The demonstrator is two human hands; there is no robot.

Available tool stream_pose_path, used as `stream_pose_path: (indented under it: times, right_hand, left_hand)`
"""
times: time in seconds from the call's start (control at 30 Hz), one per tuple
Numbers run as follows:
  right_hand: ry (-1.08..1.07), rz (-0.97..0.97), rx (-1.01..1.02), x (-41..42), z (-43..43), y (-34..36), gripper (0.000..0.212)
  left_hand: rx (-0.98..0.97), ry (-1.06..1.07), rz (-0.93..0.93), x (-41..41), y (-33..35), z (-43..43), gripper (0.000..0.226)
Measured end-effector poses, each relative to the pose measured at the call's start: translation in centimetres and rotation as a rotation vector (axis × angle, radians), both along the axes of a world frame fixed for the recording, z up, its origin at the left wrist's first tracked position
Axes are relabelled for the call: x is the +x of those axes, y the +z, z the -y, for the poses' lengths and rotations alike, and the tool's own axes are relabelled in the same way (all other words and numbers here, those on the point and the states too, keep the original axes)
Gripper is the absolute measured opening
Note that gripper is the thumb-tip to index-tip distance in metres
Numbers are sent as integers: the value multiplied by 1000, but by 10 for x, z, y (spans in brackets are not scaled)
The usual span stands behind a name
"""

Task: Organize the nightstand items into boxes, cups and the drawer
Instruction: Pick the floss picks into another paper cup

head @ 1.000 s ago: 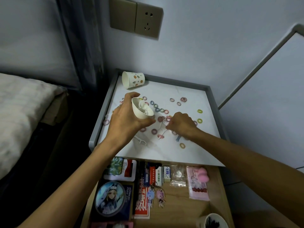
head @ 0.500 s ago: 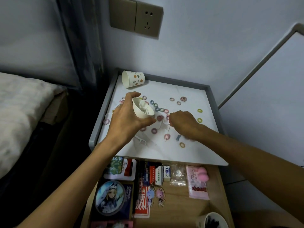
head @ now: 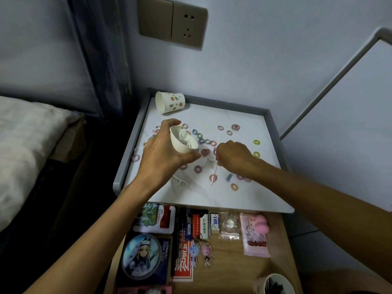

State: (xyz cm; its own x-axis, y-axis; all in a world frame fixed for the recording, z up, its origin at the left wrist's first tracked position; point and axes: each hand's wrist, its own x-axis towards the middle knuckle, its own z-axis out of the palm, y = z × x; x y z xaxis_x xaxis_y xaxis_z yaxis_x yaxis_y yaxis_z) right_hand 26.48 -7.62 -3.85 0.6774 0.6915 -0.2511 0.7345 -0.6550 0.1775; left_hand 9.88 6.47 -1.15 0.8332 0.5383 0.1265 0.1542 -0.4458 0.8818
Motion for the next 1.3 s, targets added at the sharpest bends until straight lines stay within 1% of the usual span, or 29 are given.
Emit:
stream_pose_path:
  times: [0.1,0.17,0.2,0.27,0.37,0.47,0.53,0.6,0.7,0.8,0.9,0.97,1.0,1.1,1.17,1.23,1.3]
  right_hand:
    - [30,31,-78,-4,-6,4,15]
    - [57,47,-128,-5,-9,6,6]
    - [63,56,-136,-6,-9,6,4]
    - [47,26,-97,-1,-7,5,8]
    - [-103,-159,121,13,1,3,19]
    - [-266,-348,440,19,9,5,16]
    - [-357,-429,621,19,14,5,13]
    - [-443,-505,753,19,17,5,12]
    - [-558,-591,918,22,20,4,16]
    - [-576,-700,1070,20,20,10,23]
    - [-483,-803,1169,12,15,28,20]
    - [-329,-816,1148,6,7,47,18]
    - [-221,-784,1090,2,3,58,18]
    - [148,-572,775,-14,-16,86,18]
    - [351,-445,590,-26,-31,94,17]
    - [476,-404,470,-36,-44,95,14]
    - [534,-388,426,-42,-51,94,14]
  left_hand:
    - [6,2,1,1,-1,1,85]
    - [6,4,0,1,-1,1,85]
    - [6,3,2,1,-1,1,85]
    - [3,1,9,1,0,0,84]
    - [4,5,7,0,0,-1,85]
    - [12,7,6,-1,-1,-3,84]
    - [5,6,9,0,-2,-3,84]
    - [5,1,7,0,-3,-2,84]
    - [1,-11,9,1,-3,-1,84]
    - [-6,-8,10,2,-5,-1,82]
    - [-2,-8,3,2,-6,0,83]
    - [8,-10,-3,3,-7,0,83]
    - [13,-12,-6,3,-8,0,84]
    - [24,-12,-10,4,-8,0,85]
    - [16,-23,-2,4,-8,1,84]
    - [1,-27,6,4,-7,2,82]
    - [-19,-24,13,4,-7,1,82]
